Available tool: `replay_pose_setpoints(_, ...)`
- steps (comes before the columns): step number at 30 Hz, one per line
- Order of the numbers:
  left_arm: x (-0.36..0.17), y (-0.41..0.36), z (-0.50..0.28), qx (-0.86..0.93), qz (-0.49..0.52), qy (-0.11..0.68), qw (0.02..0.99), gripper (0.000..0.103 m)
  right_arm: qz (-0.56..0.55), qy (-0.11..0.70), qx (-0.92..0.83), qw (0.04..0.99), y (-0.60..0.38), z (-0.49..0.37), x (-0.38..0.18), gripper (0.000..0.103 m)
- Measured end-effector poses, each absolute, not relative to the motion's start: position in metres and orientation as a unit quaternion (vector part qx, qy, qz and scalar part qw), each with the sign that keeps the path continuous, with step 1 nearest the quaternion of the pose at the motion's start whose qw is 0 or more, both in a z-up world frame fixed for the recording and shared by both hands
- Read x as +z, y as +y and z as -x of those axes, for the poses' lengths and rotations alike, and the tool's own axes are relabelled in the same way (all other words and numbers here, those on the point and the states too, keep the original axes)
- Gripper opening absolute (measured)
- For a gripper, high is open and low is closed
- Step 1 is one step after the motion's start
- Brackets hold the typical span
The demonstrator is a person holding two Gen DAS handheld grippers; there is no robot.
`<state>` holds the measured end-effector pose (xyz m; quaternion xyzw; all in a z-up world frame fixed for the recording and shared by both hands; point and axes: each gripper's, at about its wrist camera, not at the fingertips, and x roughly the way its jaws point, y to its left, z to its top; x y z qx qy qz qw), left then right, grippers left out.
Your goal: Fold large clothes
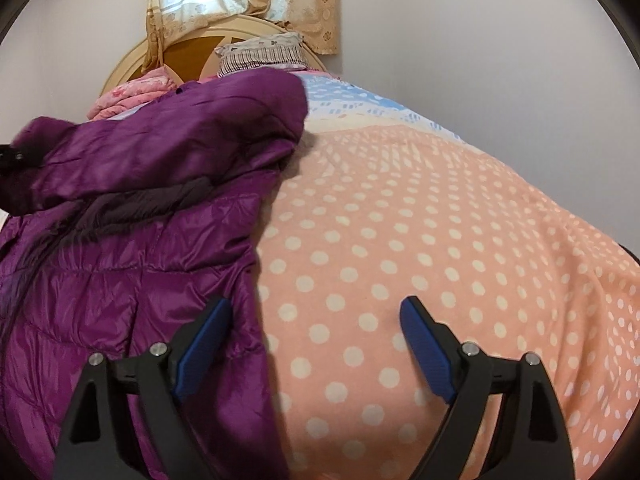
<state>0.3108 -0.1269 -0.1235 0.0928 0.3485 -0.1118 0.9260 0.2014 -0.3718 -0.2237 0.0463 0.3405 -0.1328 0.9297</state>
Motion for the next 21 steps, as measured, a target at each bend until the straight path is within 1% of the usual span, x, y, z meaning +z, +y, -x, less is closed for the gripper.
replay_pose_setpoints(5, -0.164, -0.107, -0.339, -0.056, -0.12, 0.376, 0.917, 0.011, -0.042, 0.337, -0.136, 0.931, -0.37, -0.202, -0.225, 0.091)
replay_pose_setpoints(7, -0.177, -0.099, -0.347, -0.047, -0.115, 0.4, 0.908, 0.015, -0.046, 0.344, -0.132, 0.929, -0.372, -0.202, -0.223, 0.092)
replay_pose_setpoints(8, -0.179, -0.097, -0.35, -0.044, -0.112, 0.408, 0.905, 0.021, -0.047, 0.349, -0.128, 0.927, -0.371, -0.202, -0.222, 0.092)
replay_pose_setpoints(9, -0.178, -0.093, -0.348, -0.041, -0.104, 0.41, 0.905, 0.027, -0.054, 0.356, -0.12, 0.925, -0.374, -0.201, -0.217, 0.088)
replay_pose_setpoints(10, -0.172, -0.089, -0.348, -0.039, -0.095, 0.402, 0.91, 0.032, -0.062, 0.355, -0.116, 0.925, -0.376, -0.2, -0.212, 0.075)
replay_pose_setpoints(11, -0.165, -0.086, -0.345, -0.03, -0.092, 0.388, 0.916, 0.048, -0.072, 0.351, -0.114, 0.927, -0.38, -0.198, -0.201, 0.068)
replay_pose_setpoints(12, -0.158, -0.084, -0.342, -0.019, -0.092, 0.375, 0.922, 0.071, -0.077, 0.342, -0.113, 0.93, -0.383, -0.195, -0.19, 0.06)
replay_pose_setpoints(14, -0.136, -0.076, -0.335, 0.004, -0.08, 0.325, 0.942, 0.09, -0.083, 0.313, -0.105, 0.94, -0.386, -0.193, -0.164, 0.06)
replay_pose_setpoints(16, -0.12, -0.075, -0.337, 0.017, -0.073, 0.291, 0.954, 0.091, -0.076, 0.295, -0.103, 0.947, -0.389, -0.203, -0.142, 0.06)
replay_pose_setpoints(18, -0.112, -0.08, -0.351, 0.033, -0.065, 0.298, 0.952, 0.091, -0.057, 0.282, -0.102, 0.952, -0.39, -0.231, -0.125, 0.058)
replay_pose_setpoints(21, -0.115, -0.089, -0.372, 0.026, -0.042, 0.314, 0.948, 0.091, -0.052, 0.282, -0.099, 0.953, -0.389, -0.284, -0.118, 0.046)
